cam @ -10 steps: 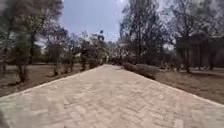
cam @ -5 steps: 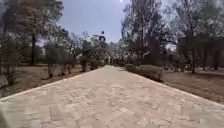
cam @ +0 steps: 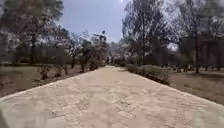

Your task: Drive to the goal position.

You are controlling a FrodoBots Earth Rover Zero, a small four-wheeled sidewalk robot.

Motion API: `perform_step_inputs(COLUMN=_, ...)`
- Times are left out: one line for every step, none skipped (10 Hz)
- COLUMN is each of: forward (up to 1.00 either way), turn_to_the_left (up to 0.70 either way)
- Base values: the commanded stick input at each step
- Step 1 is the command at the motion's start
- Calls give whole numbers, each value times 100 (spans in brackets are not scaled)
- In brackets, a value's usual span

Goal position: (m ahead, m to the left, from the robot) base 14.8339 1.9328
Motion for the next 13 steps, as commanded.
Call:
perform_step_inputs(forward=0, turn_to_the_left=0)
perform_step_inputs(forward=0, turn_to_the_left=0)
perform_step_inputs(forward=0, turn_to_the_left=0)
perform_step_inputs(forward=0, turn_to_the_left=0)
perform_step_inputs(forward=0, turn_to_the_left=0)
perform_step_inputs(forward=0, turn_to_the_left=0)
perform_step_inputs(forward=6, turn_to_the_left=0)
perform_step_inputs(forward=14, turn_to_the_left=0)
perform_step_inputs(forward=39, turn_to_the_left=0)
perform_step_inputs(forward=70, turn_to_the_left=0)
perform_step_inputs(forward=85, turn_to_the_left=0)
perform_step_inputs(forward=85, turn_to_the_left=0)
perform_step_inputs(forward=85, turn_to_the_left=0)
